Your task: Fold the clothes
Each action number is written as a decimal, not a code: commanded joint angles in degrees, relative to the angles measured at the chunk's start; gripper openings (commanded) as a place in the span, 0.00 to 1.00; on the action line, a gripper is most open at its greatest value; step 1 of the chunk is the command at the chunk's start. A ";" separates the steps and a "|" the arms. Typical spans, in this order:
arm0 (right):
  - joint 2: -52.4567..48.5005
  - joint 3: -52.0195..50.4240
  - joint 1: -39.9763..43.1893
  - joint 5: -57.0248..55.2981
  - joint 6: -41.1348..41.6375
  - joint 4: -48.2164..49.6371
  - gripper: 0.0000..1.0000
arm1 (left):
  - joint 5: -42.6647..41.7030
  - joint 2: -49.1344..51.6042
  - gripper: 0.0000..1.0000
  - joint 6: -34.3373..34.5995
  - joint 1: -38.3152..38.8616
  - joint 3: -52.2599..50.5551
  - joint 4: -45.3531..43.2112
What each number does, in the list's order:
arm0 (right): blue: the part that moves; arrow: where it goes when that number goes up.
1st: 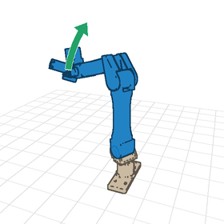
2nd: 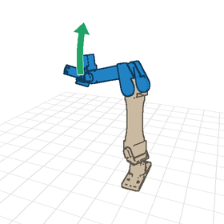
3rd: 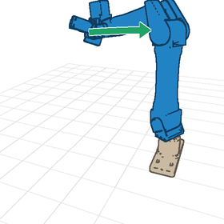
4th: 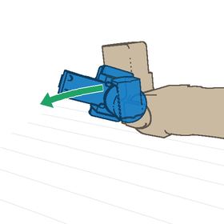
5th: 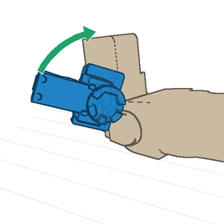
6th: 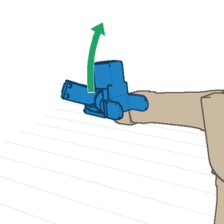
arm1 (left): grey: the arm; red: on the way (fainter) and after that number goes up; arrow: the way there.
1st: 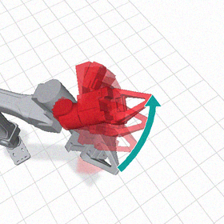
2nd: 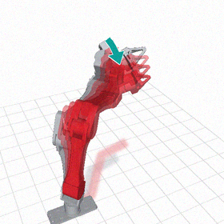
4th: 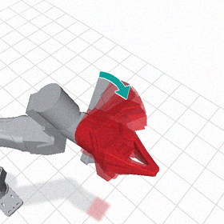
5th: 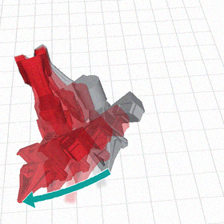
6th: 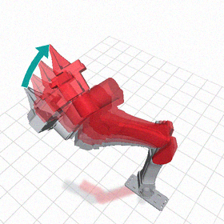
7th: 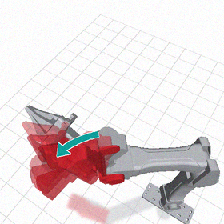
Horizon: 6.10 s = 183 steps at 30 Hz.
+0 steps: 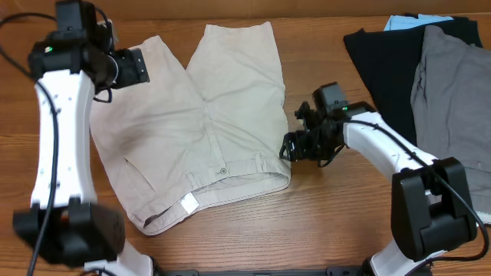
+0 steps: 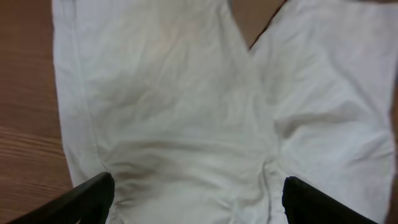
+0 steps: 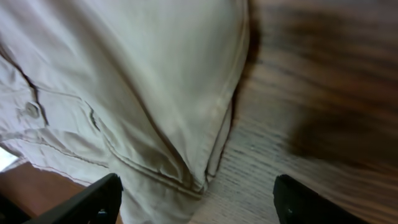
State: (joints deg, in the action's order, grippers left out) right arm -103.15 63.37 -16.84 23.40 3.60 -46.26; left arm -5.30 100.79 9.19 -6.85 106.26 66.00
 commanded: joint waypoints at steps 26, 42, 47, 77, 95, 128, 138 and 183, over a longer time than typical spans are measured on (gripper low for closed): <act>-0.07 -4.66 8.98 -14.80 8.61 11.45 0.04 | 1.16 -4.35 0.95 -3.34 3.10 0.61 -3.23; -0.04 -0.04 20.65 -4.85 3.67 24.85 1.00 | -4.48 16.11 0.96 -16.72 14.29 0.61 -19.56; -0.04 2.36 20.65 -0.11 3.69 22.38 1.00 | -4.83 25.09 1.00 -18.67 18.78 0.61 -35.23; -0.04 2.32 18.80 0.28 3.89 20.22 1.00 | 10.43 42.38 0.96 -4.55 13.53 0.61 -26.01; 1.46 3.26 16.70 8.07 3.45 23.10 1.00 | 1.36 40.63 1.00 0.70 0.98 8.63 3.06; -5.42 6.01 -2.29 4.00 -5.18 20.50 0.86 | 2.82 18.16 1.00 0.22 10.78 23.04 13.03; -11.15 6.03 -3.48 5.20 -7.30 26.25 0.84 | 2.89 25.40 0.99 0.28 13.05 22.99 10.16; -15.85 28.87 8.57 -11.87 8.68 -4.37 0.04 | 1.46 33.86 0.96 1.51 14.32 22.93 8.48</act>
State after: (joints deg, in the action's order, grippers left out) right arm -118.52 92.33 -8.21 19.07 9.63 -50.89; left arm -3.44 134.61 10.24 7.16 129.23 74.32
